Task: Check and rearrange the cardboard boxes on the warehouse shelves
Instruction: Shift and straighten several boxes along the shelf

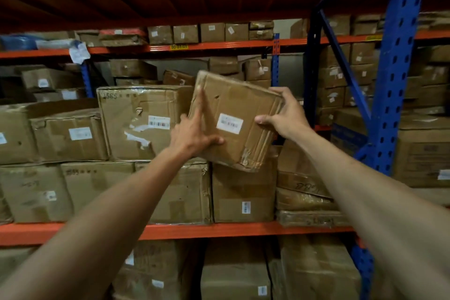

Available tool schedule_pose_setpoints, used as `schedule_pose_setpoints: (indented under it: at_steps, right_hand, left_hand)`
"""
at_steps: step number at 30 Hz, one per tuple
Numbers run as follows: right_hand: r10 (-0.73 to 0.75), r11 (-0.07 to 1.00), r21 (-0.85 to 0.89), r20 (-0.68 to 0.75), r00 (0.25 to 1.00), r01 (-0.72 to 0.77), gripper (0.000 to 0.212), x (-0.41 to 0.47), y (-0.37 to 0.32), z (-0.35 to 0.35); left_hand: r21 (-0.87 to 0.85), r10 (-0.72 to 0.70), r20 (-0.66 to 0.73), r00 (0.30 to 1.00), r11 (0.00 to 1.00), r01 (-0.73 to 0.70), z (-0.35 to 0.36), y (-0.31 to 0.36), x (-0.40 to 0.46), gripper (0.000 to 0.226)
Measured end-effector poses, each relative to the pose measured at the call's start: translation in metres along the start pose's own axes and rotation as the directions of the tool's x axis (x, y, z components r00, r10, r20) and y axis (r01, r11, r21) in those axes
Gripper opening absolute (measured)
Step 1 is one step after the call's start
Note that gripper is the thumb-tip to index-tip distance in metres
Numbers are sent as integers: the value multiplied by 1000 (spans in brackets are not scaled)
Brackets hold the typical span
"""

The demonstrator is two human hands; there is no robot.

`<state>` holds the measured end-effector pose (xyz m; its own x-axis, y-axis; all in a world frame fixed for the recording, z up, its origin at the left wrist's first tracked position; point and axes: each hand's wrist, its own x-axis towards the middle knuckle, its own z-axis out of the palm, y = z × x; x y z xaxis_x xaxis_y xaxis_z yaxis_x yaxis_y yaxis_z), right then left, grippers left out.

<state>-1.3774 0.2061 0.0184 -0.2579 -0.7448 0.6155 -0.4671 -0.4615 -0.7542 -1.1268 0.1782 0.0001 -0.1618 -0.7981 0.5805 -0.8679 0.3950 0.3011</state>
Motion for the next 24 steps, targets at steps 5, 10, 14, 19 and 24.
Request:
schedule_pose_setpoints:
  at_steps: [5,10,14,19,24]
  right_hand:
    - [-104,971,-197,158,982,134,81,8,-17,39]
    - [-118,956,-242,189,975,163,77,13,-14,41]
    - [-112,946,-278,197,974,165,79,25,-11,42]
    - [-104,935,-314,198,975,164,80,48,0,58]
    - [-114,943,-282,218,969,175,79,80,24,65]
  left_hand:
    - [-179,-142,-12,990,974,138,22,-47,-24,149]
    - [78,-32,-27,999,996,34,4,-44,-9,149]
    - [451,210,-52,976,877,-165,-3,-42,27,161]
    - [506,217,-19,976,844,-178,14,-54,56,161]
    - [520,222,-33,974,837,-173,31,-60,85,161]
